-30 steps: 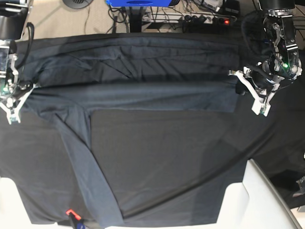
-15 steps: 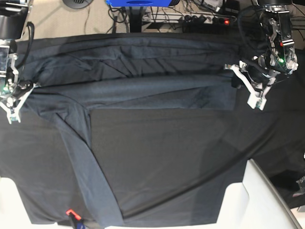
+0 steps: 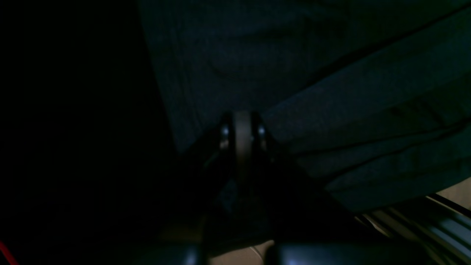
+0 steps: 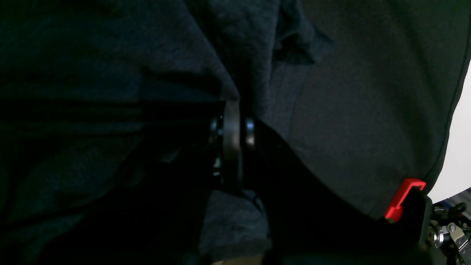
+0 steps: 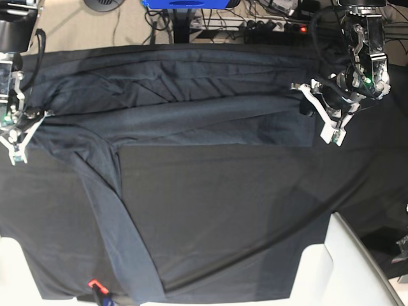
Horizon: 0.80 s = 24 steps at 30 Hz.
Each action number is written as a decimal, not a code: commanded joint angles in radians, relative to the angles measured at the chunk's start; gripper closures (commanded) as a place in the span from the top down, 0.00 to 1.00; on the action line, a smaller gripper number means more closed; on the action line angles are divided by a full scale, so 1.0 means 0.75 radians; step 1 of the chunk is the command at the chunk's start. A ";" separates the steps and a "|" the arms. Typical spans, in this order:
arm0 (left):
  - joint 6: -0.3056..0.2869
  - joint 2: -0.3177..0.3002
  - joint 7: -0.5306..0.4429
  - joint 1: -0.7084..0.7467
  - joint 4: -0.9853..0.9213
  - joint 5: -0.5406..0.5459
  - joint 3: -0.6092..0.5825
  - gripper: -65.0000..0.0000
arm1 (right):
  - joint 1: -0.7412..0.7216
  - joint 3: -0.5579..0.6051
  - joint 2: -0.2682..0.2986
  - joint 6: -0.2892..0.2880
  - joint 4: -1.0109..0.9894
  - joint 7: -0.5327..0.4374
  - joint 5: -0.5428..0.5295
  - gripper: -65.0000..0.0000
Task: Fold the T-shirt properly
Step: 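Open both grippers and release the folded shirt edge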
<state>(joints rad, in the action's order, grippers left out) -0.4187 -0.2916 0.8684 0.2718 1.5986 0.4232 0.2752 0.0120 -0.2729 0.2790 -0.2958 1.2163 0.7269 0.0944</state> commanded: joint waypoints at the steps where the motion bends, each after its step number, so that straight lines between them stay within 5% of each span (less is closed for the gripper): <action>1: -0.001 -0.023 -0.017 -0.005 0.016 0.012 0.008 0.00 | -0.017 -0.009 0.026 0.015 0.018 -0.009 0.014 0.00; 24: -0.001 -0.025 -0.017 0.036 0.016 0.010 0.021 0.00 | -0.005 -0.009 0.044 0.015 0.022 -0.009 0.014 0.00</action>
<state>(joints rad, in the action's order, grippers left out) -0.4187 -0.2970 0.8677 0.3019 1.5967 0.4236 0.2825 0.0185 -0.2729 0.2932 -0.2958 1.2163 0.7269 0.0940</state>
